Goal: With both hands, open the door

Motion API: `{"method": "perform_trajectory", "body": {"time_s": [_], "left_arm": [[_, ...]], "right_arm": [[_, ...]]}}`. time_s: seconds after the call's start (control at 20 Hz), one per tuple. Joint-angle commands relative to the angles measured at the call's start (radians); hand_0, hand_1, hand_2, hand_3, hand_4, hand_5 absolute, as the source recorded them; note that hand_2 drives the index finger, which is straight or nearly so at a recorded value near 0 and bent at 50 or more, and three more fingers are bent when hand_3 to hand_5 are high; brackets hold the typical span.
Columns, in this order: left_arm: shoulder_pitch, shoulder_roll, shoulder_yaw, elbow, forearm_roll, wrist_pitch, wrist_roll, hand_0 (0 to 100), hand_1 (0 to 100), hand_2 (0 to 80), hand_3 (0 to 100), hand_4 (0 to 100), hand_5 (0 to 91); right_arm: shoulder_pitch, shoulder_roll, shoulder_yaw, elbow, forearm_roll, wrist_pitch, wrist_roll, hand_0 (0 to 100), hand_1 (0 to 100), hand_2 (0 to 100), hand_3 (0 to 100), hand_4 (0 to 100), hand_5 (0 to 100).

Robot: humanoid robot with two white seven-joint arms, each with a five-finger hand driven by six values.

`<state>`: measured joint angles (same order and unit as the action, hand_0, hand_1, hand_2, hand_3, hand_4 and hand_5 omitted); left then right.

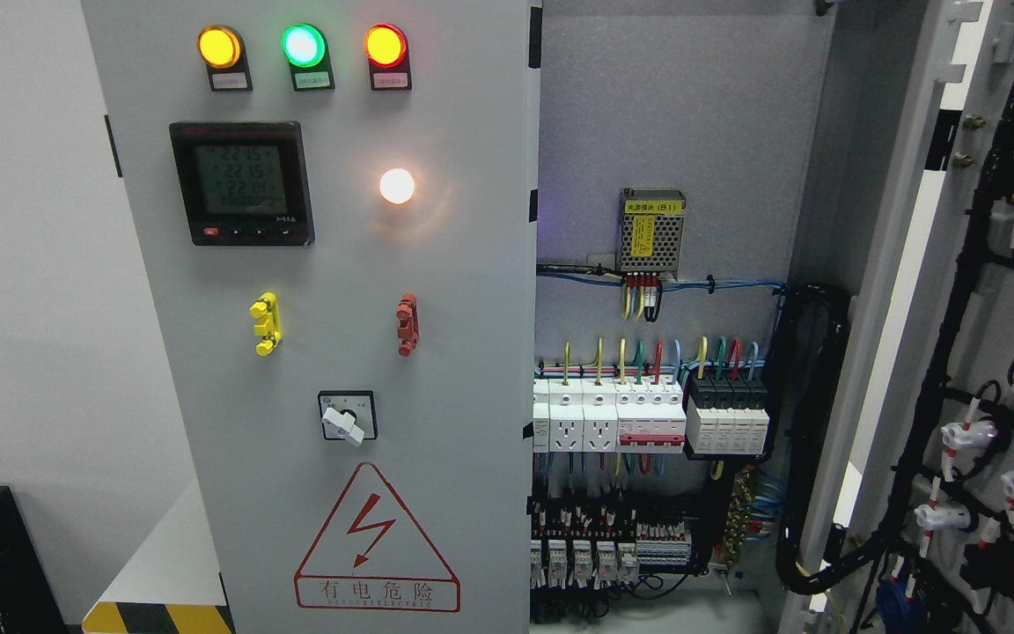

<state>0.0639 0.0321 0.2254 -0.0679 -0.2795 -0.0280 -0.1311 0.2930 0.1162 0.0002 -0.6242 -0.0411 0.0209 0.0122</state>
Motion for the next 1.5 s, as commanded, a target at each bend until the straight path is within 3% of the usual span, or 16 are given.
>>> {"method": "perform_trajectory", "body": {"time_s": [0.0,0.15,0.25,0.35,0.45,0.65,0.7,0.8,0.95,1.45], "left_arm": [[0.007,-0.077,0.173,0.000,-0.006,-0.010,-0.001,0,0,0.0,0,0,0.0],[0.010,-0.077,0.138,0.003,0.000,-0.033,-0.002,0,0,0.0,0,0,0.0],[0.010,-0.078,0.129,0.005,0.000,-0.043,-0.002,0,0,0.0,0,0,0.0],[0.010,-0.080,0.111,0.005,0.002,-0.043,-0.008,0,0,0.0,0,0,0.0],[0.010,-0.080,0.046,0.010,0.006,-0.043,-0.010,0,0,0.0,0,0,0.0],[0.008,-0.080,-0.052,0.013,0.129,-0.043,-0.008,0,0,0.0,0,0,0.0],[0.008,-0.080,-0.081,0.013,0.160,-0.043,-0.010,0,0,0.0,0,0,0.0],[0.008,-0.081,-0.136,0.013,0.171,-0.043,-0.010,0,0,0.0,0,0,0.0],[0.008,-0.087,-0.199,0.007,0.169,-0.043,-0.012,0,0,0.0,0,0,0.0],[0.002,-0.124,-0.199,0.002,0.169,-0.043,-0.013,0,0,0.0,0,0,0.0]], "right_arm": [[0.147,-0.013,0.003,-0.895,0.003,-0.002,-0.001,0,0,0,0,0,0],[0.251,-0.021,0.038,-1.136,0.000,-0.002,-0.001,0,0,0,0,0,0],[0.310,-0.061,0.104,-1.270,-0.002,-0.002,-0.003,0,0,0,0,0,0],[0.333,-0.072,0.168,-1.368,-0.002,-0.004,-0.003,0,0,0,0,0,0],[0.324,-0.073,0.195,-1.422,-0.002,-0.034,-0.001,0,0,0,0,0,0],[0.321,-0.081,0.218,-1.467,-0.002,-0.250,-0.003,0,0,0,0,0,0],[0.319,-0.099,0.236,-1.465,-0.002,-0.341,-0.003,0,0,0,0,0,0],[0.315,-0.128,0.277,-1.465,-0.002,-0.445,-0.003,0,0,0,0,0,0],[0.258,-0.132,0.308,-1.465,0.000,-0.470,-0.003,0,0,0,0,0,0],[-0.092,-0.119,0.320,-1.465,0.001,-0.457,-0.011,0,0,0,0,0,0]]}}
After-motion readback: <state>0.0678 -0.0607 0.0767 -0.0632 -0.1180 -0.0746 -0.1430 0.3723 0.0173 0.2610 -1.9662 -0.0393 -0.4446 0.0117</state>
